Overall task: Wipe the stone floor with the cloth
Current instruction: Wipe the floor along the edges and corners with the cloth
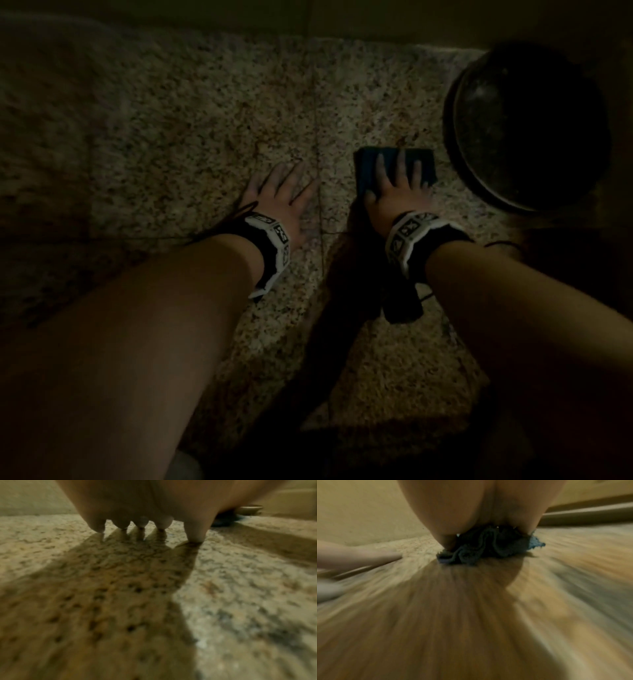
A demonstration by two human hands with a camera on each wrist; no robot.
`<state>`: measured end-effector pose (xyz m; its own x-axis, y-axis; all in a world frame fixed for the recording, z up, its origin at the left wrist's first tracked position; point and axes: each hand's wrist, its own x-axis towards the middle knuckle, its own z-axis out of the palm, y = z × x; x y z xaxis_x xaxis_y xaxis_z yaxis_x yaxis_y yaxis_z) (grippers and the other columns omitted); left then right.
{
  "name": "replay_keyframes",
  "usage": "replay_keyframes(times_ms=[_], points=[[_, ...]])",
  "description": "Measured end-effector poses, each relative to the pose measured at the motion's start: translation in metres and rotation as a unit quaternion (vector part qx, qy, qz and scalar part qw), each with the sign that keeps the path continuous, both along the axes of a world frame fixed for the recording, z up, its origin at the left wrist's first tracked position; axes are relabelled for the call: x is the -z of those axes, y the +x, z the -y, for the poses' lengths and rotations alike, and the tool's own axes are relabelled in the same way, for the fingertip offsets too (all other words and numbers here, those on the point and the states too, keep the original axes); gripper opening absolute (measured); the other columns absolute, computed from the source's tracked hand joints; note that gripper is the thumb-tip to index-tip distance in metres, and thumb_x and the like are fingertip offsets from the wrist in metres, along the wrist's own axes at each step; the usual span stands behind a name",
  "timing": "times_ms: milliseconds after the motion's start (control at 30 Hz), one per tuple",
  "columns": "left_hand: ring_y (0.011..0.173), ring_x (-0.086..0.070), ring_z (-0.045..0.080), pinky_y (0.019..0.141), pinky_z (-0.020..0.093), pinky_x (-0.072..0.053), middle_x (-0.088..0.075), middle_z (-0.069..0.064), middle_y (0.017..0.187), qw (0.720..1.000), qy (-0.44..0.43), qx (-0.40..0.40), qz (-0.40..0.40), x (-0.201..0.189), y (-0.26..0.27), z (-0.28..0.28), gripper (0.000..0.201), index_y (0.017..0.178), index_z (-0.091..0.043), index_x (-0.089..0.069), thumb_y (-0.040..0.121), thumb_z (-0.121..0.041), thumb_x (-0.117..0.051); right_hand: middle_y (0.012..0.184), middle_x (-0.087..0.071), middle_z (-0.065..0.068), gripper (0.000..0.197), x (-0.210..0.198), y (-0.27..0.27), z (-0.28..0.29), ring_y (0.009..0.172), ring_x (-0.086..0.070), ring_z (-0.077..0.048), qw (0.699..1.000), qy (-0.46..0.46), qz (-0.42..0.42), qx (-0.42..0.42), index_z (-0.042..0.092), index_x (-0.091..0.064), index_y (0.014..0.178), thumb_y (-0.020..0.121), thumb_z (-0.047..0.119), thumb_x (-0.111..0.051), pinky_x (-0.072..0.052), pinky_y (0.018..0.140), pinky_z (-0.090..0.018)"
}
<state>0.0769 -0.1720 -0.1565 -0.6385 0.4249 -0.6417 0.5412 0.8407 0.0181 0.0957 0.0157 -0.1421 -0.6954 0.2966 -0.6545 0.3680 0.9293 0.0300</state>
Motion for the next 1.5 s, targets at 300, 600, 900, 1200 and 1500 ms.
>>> replay_keyframes(times_ms=[300, 600, 900, 1200, 1500], points=[[0.144, 0.019, 0.028, 0.115, 0.048, 0.003, 0.028, -0.001, 0.155, 0.998, -0.002, -0.07, 0.005, -0.005, -0.003, 0.009, 0.093, 0.148, -0.025, 0.021, 0.087, -0.072, -0.03, 0.156, 0.027, -0.002, 0.063, -0.005, -0.026, 0.015, 0.145, 0.017, -0.03, 1.0, -0.003, 0.011, 0.005, 0.03, 0.013, 0.15, 0.102, 0.042, -0.025, 0.001, 0.117, -0.048], [0.145, 0.012, 0.03, 0.116, 0.046, 0.001, 0.022, 0.002, 0.157, 0.993, -0.03, -0.111, -0.003, -0.01, 0.001, 0.037, 0.072, 0.15, -0.026, 0.017, 0.098, -0.053, -0.027, 0.155, 0.029, -0.003, 0.063, -0.003, 0.051, 0.051, 0.143, 0.022, -0.031, 0.999, -0.039, 0.02, -0.032, 0.027, 0.016, 0.15, 0.102, 0.039, -0.024, 0.005, 0.117, -0.042], [0.145, 0.011, 0.031, 0.115, 0.048, -0.006, 0.016, 0.003, 0.158, 0.991, -0.009, -0.131, 0.016, -0.02, -0.001, 0.047, 0.078, 0.151, -0.027, 0.01, 0.096, -0.055, -0.037, 0.154, 0.031, -0.002, 0.063, -0.003, 0.063, 0.069, 0.143, 0.024, -0.031, 0.998, -0.056, 0.019, -0.008, 0.029, 0.015, 0.15, 0.102, 0.039, -0.025, 0.006, 0.117, -0.043], [0.144, 0.018, 0.027, 0.117, 0.049, -0.008, 0.026, -0.002, 0.155, 0.989, -0.001, -0.141, 0.049, -0.016, -0.007, 0.061, 0.075, 0.149, -0.033, 0.015, 0.095, -0.06, -0.03, 0.156, 0.026, -0.002, 0.063, 0.01, -0.009, 0.071, 0.144, 0.019, -0.032, 0.998, -0.02, -0.025, -0.047, 0.03, 0.014, 0.15, 0.101, 0.046, -0.022, 0.005, 0.116, -0.046], [0.144, 0.014, 0.03, 0.118, 0.047, -0.005, 0.023, 0.002, 0.156, 0.986, -0.016, -0.161, 0.035, -0.01, -0.006, 0.084, 0.078, 0.15, -0.032, 0.012, 0.092, -0.065, -0.028, 0.157, 0.022, -0.002, 0.061, -0.001, -0.045, 0.072, 0.145, 0.016, -0.032, 0.997, -0.024, -0.012, -0.073, 0.03, 0.009, 0.152, 0.102, 0.043, -0.023, 0.002, 0.117, -0.046]])
